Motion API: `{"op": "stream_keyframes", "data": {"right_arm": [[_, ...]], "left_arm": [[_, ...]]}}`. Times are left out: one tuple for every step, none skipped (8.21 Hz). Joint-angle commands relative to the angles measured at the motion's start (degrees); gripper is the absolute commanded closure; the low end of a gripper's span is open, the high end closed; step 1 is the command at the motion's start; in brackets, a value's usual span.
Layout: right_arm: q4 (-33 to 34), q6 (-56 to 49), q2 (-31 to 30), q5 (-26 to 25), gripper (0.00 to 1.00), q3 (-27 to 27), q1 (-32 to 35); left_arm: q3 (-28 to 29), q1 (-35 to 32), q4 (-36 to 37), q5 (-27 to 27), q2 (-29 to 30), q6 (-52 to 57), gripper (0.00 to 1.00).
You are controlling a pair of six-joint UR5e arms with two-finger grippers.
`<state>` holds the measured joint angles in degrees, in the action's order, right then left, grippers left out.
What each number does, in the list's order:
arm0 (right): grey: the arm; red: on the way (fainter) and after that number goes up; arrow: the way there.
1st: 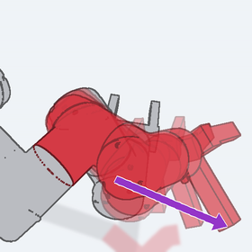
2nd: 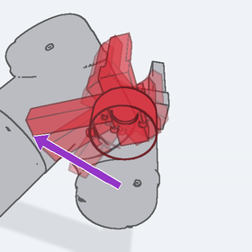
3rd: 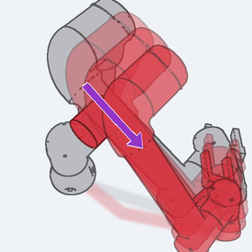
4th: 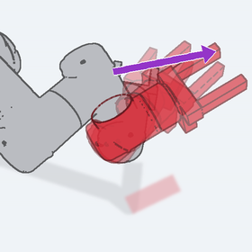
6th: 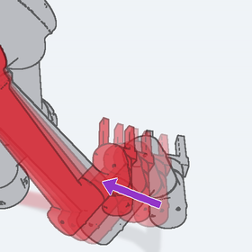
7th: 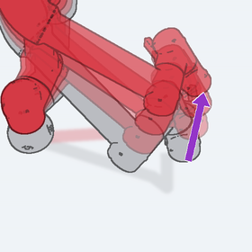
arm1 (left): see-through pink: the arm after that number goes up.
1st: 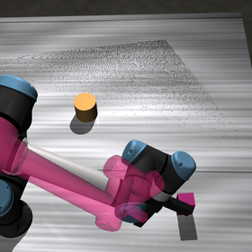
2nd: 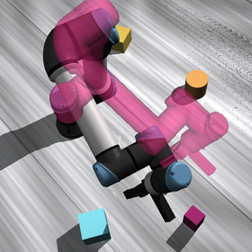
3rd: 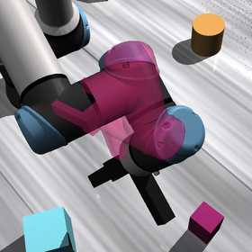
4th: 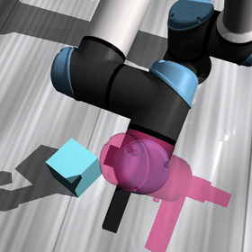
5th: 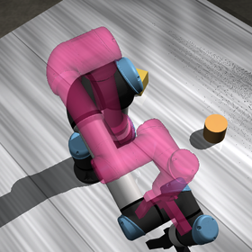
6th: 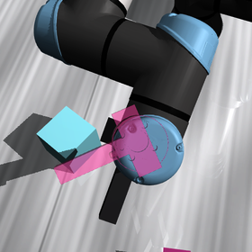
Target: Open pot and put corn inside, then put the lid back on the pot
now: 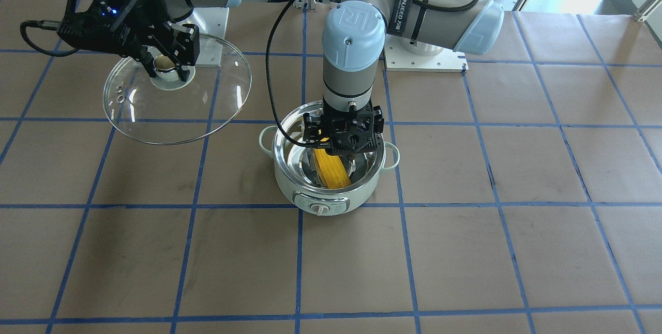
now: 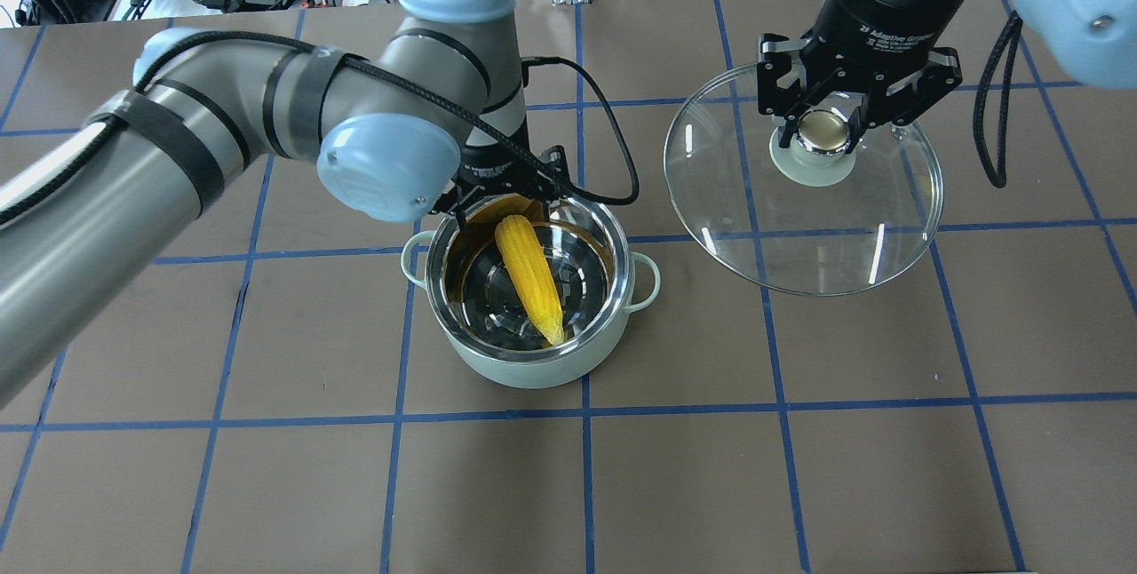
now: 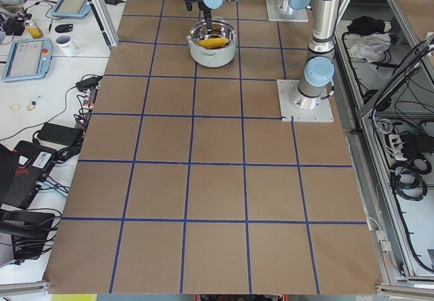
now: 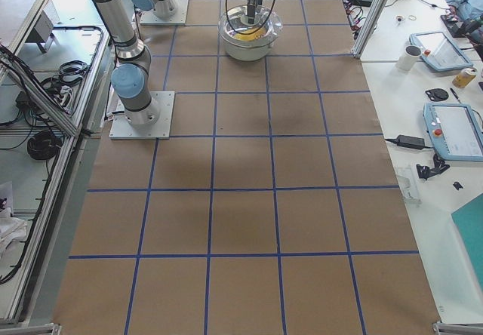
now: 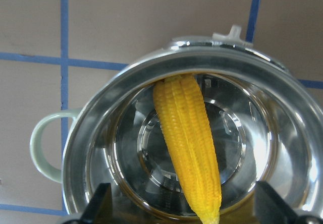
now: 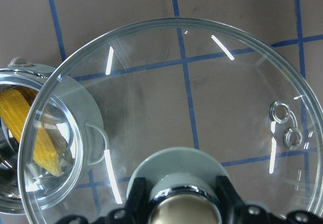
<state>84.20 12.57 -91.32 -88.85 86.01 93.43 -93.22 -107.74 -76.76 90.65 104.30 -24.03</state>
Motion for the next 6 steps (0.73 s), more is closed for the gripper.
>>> {"op": "stream_keyframes", "data": {"right_arm": [[0.0, 0.1, 0.0, -0.2, 0.73, 0.0, 0.0], [0.0, 0.1, 0.0, -0.2, 0.73, 0.0, 0.0], [0.0, 0.2, 0.0, -0.2, 0.75, 0.0, 0.0], [0.3, 1.3, 0.3, 0.1, 0.76, 0.1, 0.6], [1.0, 4.0, 1.8, -0.1, 0.77, 0.1, 4.2], [5.7, 6.2, 4.8, 0.0, 0.77, -0.1, 9.9]], "left_arm": [[11.0, 7.9, -10.2, 0.6, -0.3, 10.7, 0.0], [14.2, 11.7, -11.7, 3.0, -0.4, 15.5, 0.0], [16.0, 14.5, -12.2, 3.6, -0.8, 18.5, 0.0], [16.5, 16.0, -13.3, 3.6, -2.4, 20.2, 0.0], [16.5, 16.6, -14.5, 3.2, -3.9, 21.7, 0.0], [16.4, 16.7, -14.4, 3.7, -5.5, 21.8, 0.0]]}}
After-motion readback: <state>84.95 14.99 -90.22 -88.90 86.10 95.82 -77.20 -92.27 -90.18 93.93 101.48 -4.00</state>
